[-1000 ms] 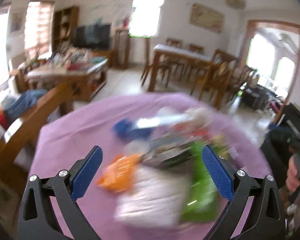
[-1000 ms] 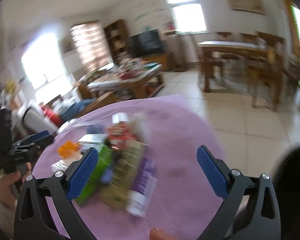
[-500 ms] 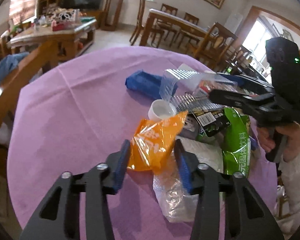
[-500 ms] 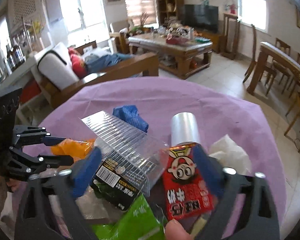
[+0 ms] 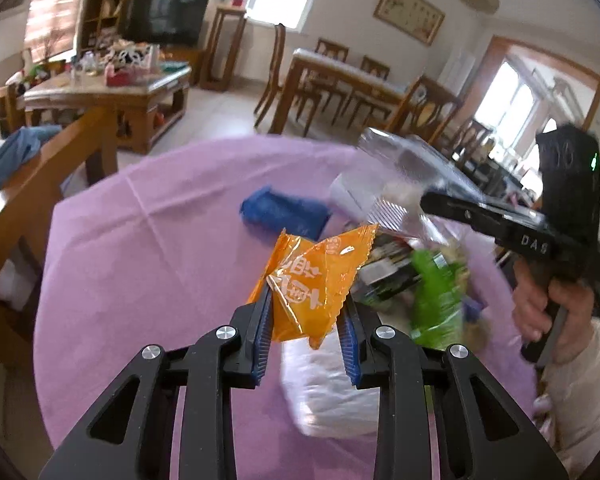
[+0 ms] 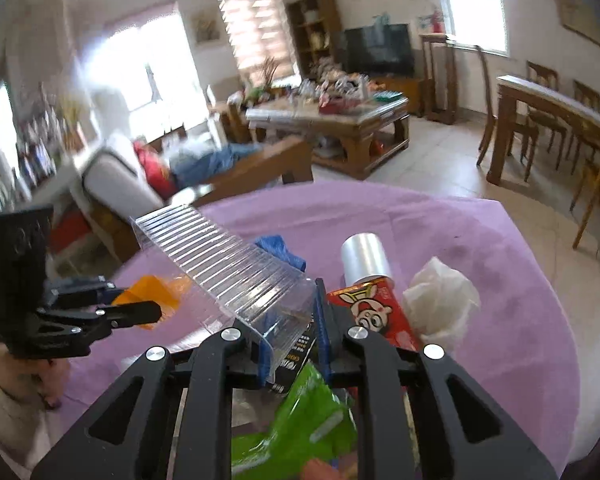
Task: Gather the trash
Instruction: 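Grasp the orange wrapper with the left tool while the right tool grasps the clear plastic tray, then move both items over the black bin and open both tools to drop them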
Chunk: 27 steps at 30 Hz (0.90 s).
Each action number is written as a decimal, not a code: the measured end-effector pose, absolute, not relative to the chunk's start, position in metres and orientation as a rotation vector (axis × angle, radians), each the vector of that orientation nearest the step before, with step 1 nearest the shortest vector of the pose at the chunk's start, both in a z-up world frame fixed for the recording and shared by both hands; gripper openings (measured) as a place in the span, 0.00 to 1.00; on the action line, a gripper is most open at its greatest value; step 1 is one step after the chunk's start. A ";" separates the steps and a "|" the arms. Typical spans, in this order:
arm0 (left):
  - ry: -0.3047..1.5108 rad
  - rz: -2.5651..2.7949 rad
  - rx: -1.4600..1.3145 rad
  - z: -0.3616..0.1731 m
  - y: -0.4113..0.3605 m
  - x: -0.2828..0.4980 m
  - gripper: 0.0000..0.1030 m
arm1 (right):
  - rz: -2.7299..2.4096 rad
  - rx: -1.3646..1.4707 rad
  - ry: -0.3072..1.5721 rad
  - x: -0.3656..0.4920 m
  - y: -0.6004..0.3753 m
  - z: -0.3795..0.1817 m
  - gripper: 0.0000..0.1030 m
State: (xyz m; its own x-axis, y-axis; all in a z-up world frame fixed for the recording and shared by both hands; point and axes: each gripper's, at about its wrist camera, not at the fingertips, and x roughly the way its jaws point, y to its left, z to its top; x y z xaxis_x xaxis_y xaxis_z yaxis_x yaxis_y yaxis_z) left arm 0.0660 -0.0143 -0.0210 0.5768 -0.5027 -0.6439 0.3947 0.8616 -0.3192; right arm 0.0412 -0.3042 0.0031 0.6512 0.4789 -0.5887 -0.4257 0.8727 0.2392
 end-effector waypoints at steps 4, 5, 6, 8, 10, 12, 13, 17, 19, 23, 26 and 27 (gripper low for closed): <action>0.746 -0.560 -0.146 0.002 -0.030 0.052 0.28 | 0.492 0.177 0.642 0.014 -0.334 0.016 0.18; 0.732 -0.576 -0.145 0.008 -0.036 0.049 0.28 | 0.484 0.195 0.632 0.008 -0.340 0.018 0.18; 0.724 -0.591 -0.145 0.013 -0.040 0.048 0.28 | 0.469 0.217 0.621 -0.001 -0.352 0.021 0.18; 0.710 -0.624 -0.147 0.020 -0.057 0.043 0.28 | 0.438 0.246 0.608 -0.011 -0.370 0.022 0.17; 0.701 -0.659 -0.145 0.027 -0.080 0.039 0.28 | 0.399 0.284 0.592 -0.024 -0.393 0.023 0.17; 0.697 -0.692 -0.138 0.031 -0.099 0.036 0.29 | 0.362 0.322 0.578 -0.034 -0.415 0.022 0.17; 0.696 -0.709 -0.133 0.032 -0.110 0.034 0.29 | 0.336 0.346 0.569 -0.042 -0.431 0.021 0.17; 0.708 -0.796 -0.111 0.033 -0.167 0.026 0.29 | 0.233 0.428 0.533 -0.069 -0.488 0.014 0.17; 0.720 -0.849 -0.110 0.030 -0.194 0.024 0.29 | 0.184 0.461 0.517 -0.081 -0.513 0.011 0.17; 0.738 -0.952 -0.085 0.021 -0.261 0.013 0.29 | 0.081 0.513 0.492 -0.107 -0.561 0.002 0.17; 0.758 -1.028 -0.068 0.012 -0.313 0.008 0.29 | -0.005 0.549 0.467 -0.129 -0.596 -0.005 0.17; 0.760 -1.048 -0.062 0.009 -0.327 0.007 0.29 | -0.026 0.557 0.460 -0.134 -0.605 -0.007 0.17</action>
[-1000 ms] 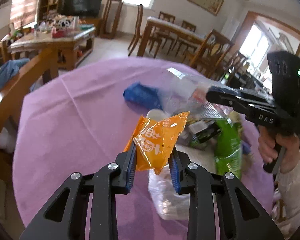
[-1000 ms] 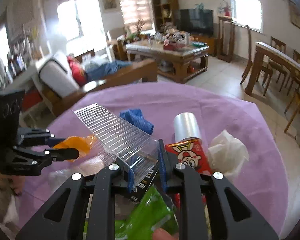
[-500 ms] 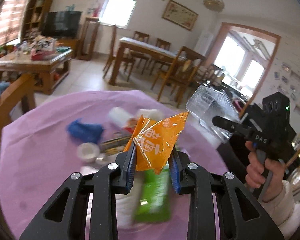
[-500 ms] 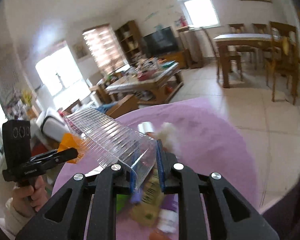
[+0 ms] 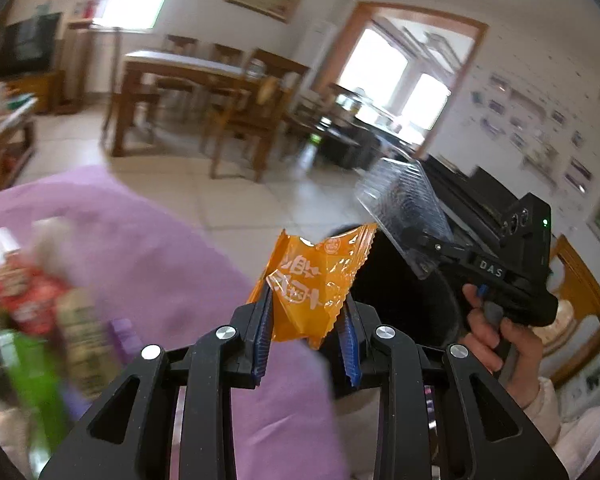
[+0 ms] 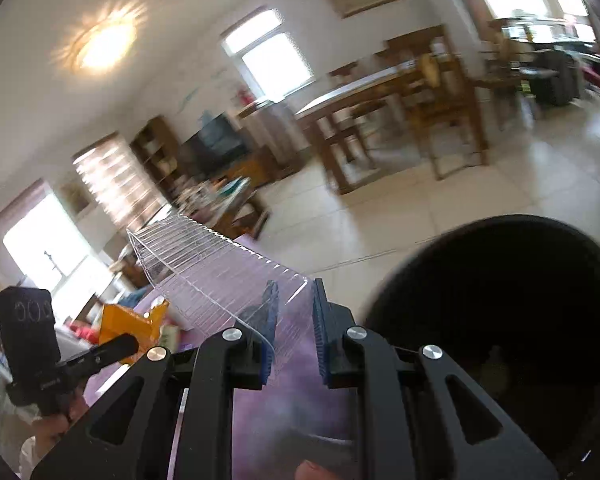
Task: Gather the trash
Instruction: 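Move both items over the black bin and open both tools to drop them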
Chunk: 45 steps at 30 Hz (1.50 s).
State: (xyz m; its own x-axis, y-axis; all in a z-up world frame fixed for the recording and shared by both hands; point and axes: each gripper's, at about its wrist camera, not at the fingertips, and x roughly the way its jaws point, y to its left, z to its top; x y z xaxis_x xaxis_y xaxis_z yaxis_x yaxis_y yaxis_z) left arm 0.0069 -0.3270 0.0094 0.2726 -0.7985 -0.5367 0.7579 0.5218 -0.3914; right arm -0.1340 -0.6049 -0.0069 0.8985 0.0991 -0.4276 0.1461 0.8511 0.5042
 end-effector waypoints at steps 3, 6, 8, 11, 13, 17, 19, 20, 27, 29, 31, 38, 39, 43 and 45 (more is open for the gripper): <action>0.773 -1.118 -0.043 0.001 -0.374 -0.005 0.29 | -0.114 0.589 0.428 -0.159 -0.637 -0.014 0.17; 0.789 -1.173 -0.026 -0.009 -0.420 -0.015 0.29 | -0.170 0.626 0.416 -0.175 -0.660 -0.024 0.17; 0.807 -1.202 -0.010 -0.017 -0.450 -0.024 0.29 | -0.197 0.644 0.411 -0.185 -0.671 -0.032 0.17; 0.830 -1.223 0.014 -0.030 -0.483 -0.034 0.29 | -0.231 0.674 0.406 -0.196 -0.685 -0.042 0.17; 0.842 -1.232 0.031 -0.039 -0.503 -0.036 0.29 | -0.246 0.685 0.406 -0.202 -0.693 -0.049 0.17; 0.861 -1.234 0.067 -0.053 -0.536 -0.045 0.29 | -0.264 0.697 0.407 -0.211 -0.706 -0.060 0.17; 0.866 -1.234 0.084 -0.059 -0.548 -0.048 0.29 | -0.269 0.704 0.407 -0.214 -0.710 -0.064 0.17; 0.867 -1.231 0.090 -0.058 -0.553 -0.050 0.29 | -0.271 0.708 0.407 -0.216 -0.713 -0.066 0.17; 0.874 -1.209 0.123 -0.060 -0.556 -0.054 0.39 | -0.276 0.741 0.417 -0.227 -0.715 -0.073 0.23; 0.856 -1.187 0.132 -0.059 -0.554 -0.054 0.58 | -0.276 0.755 0.414 -0.230 -0.719 -0.076 0.40; 0.818 -1.156 0.141 -0.055 -0.548 -0.056 0.79 | -0.279 0.767 0.400 -0.234 -0.721 -0.077 0.74; 0.786 -1.112 0.102 -0.037 -0.516 -0.053 0.84 | -0.268 0.762 0.369 -0.238 -0.714 -0.070 0.86; 0.781 -1.109 0.096 -0.035 -0.510 -0.053 0.84 | -0.268 0.752 0.371 -0.237 -0.710 -0.068 0.86; 0.751 -1.077 0.058 -0.025 -0.471 -0.049 0.84 | -0.253 0.726 0.384 -0.229 -0.700 -0.063 0.89; 0.738 -1.055 0.043 -0.021 -0.450 -0.047 0.84 | -0.243 0.710 0.395 -0.223 -0.693 -0.058 0.89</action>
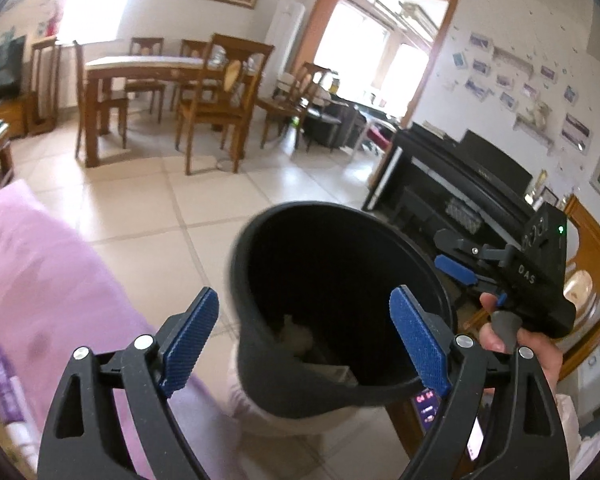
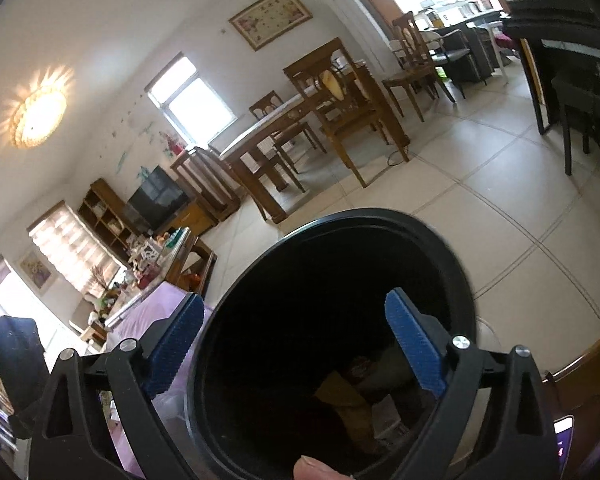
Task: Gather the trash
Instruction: 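Move both items over the black bin and open both tools to drop them, then grasp the foil packet with the left tool while the right tool grasps the beige tube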
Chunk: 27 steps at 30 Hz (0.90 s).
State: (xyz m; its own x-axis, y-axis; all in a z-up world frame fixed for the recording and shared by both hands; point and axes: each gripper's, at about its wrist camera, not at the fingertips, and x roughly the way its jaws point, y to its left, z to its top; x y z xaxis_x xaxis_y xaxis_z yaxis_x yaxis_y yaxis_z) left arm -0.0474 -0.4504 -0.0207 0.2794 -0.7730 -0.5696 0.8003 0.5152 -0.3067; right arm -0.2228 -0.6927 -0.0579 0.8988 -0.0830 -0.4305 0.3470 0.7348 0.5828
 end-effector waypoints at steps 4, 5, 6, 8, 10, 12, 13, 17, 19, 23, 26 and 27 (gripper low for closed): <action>0.716 -0.977 0.006 -0.015 -0.395 -0.040 0.84 | -0.201 0.667 0.421 -0.206 -0.668 -0.049 0.89; 0.710 -0.950 -0.006 -0.014 -0.376 -0.038 0.84 | -0.185 0.652 0.430 -0.200 -0.658 -0.046 0.89; 0.705 -0.925 -0.018 -0.013 -0.358 -0.035 0.84 | -0.170 0.639 0.439 -0.194 -0.650 -0.045 0.89; 0.696 -0.857 -0.040 -0.010 -0.319 -0.031 0.84 | -0.139 0.615 0.456 -0.184 -0.635 -0.043 0.89; 0.687 -0.782 -0.056 -0.008 -0.274 -0.027 0.84 | -0.100 0.589 0.478 -0.169 -0.613 -0.040 0.89; 0.679 -0.698 -0.051 -0.007 -0.232 -0.026 0.84 | -0.051 0.562 0.505 -0.152 -0.589 -0.037 0.89; 0.676 -0.660 -0.048 -0.005 -0.216 -0.024 0.84 | -0.029 0.549 0.516 -0.144 -0.578 -0.036 0.89; 0.680 -0.458 0.012 -0.009 -0.129 -0.022 0.87 | 0.071 0.487 0.568 -0.110 -0.526 -0.033 0.89; 0.702 -0.404 0.046 -0.011 -0.104 -0.016 0.90 | 0.124 0.452 0.594 -0.092 -0.498 -0.032 0.89; 0.796 -0.374 0.086 -0.025 -0.070 -0.011 0.90 | 0.214 0.386 0.636 -0.059 -0.444 -0.028 0.89; 0.849 -0.384 0.143 -0.035 -0.067 -0.006 0.90 | 0.249 0.323 0.683 -0.033 -0.405 -0.032 0.88; 0.863 -0.393 0.150 -0.039 -0.064 -0.002 0.90 | 0.259 0.305 0.700 -0.024 -0.395 -0.035 0.83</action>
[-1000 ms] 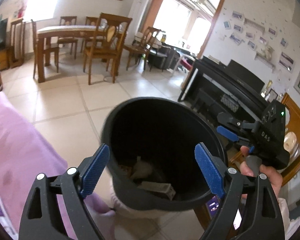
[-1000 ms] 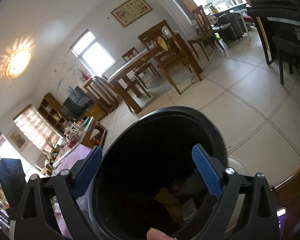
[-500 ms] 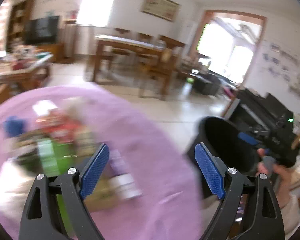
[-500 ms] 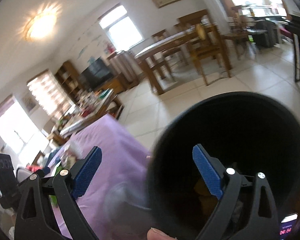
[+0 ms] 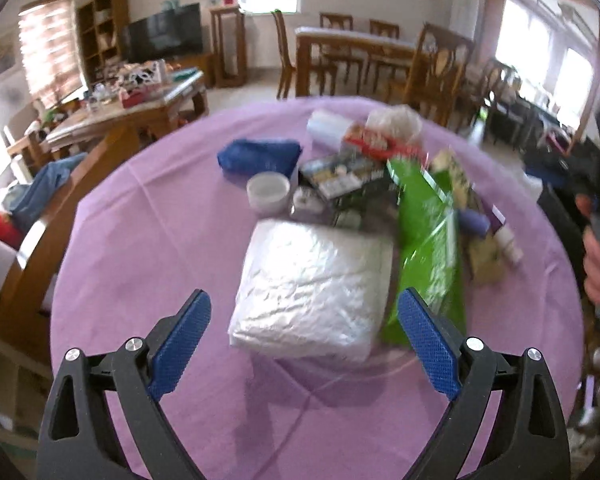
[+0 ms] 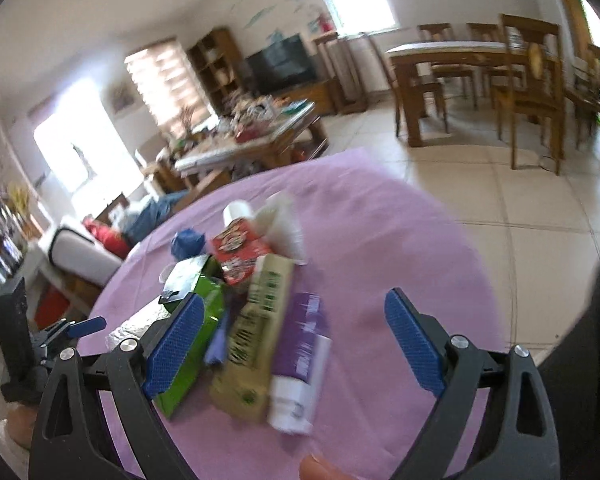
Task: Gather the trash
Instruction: 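Grasp the foil packet with the left tool while the right tool grasps the beige tube, then carry both items to the black bin and open both tools to release them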
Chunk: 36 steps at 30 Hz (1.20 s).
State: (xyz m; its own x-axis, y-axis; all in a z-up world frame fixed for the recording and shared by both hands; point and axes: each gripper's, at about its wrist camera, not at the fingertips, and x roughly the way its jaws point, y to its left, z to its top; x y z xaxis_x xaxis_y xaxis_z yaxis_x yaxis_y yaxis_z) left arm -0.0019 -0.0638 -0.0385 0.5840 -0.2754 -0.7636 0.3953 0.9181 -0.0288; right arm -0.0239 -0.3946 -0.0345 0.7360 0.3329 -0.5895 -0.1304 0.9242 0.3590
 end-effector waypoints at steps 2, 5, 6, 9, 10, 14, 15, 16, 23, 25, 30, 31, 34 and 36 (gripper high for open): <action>0.886 -0.416 0.158 -0.044 -0.068 0.004 0.90 | 0.262 0.263 0.734 -0.010 -0.377 -0.036 0.76; 0.906 -0.416 0.178 -0.049 -0.070 0.007 0.90 | 0.243 0.182 0.791 0.007 -0.355 -0.042 0.67; 0.924 -0.425 0.164 -0.052 -0.070 0.011 0.85 | 0.230 0.160 0.815 0.012 -0.350 -0.046 0.66; 0.965 -0.444 0.117 -0.056 -0.071 0.022 0.77 | 0.225 0.144 0.847 0.015 -0.342 -0.053 0.59; 0.972 -0.443 0.109 -0.057 -0.070 0.024 0.72 | 0.219 0.130 0.846 0.015 -0.340 -0.055 0.53; 0.962 -0.442 0.122 -0.056 -0.073 0.026 0.67 | 0.218 0.130 0.847 0.017 -0.338 -0.057 0.37; 0.956 -0.442 0.122 -0.056 -0.073 0.025 0.65 | 0.221 0.135 0.845 0.015 -0.340 -0.056 0.33; 0.947 -0.443 0.119 -0.056 -0.073 0.023 0.62 | 0.227 0.147 0.838 0.014 -0.342 -0.054 0.29; 0.885 -0.453 0.051 -0.044 -0.062 0.008 0.56 | 0.252 0.236 0.748 -0.001 -0.353 -0.033 0.23; 0.840 -0.475 0.006 -0.033 -0.057 -0.001 0.56 | 0.260 0.254 0.709 -0.009 -0.359 -0.024 0.23; 0.750 -0.510 -0.082 -0.004 -0.050 -0.011 0.55 | 0.273 0.305 0.608 -0.029 -0.378 -0.003 0.23; 0.736 -0.518 -0.086 0.002 -0.052 -0.011 0.55 | 0.270 0.312 0.590 -0.033 -0.382 0.001 0.23; 0.697 -0.552 -0.090 0.017 -0.069 -0.014 0.55 | 0.255 0.328 0.542 -0.042 -0.397 0.012 0.23; 0.682 -0.585 -0.087 0.024 -0.087 -0.014 0.56 | 0.239 0.337 0.511 -0.049 -0.411 0.018 0.23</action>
State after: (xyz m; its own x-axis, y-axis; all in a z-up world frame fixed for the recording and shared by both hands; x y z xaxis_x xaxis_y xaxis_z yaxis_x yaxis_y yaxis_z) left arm -0.0142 -0.0874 0.0244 0.6233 -0.5361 -0.5694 0.4808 0.8369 -0.2616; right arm -0.0495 -0.4106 0.0177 0.8465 0.3050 -0.4364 -0.1389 0.9178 0.3720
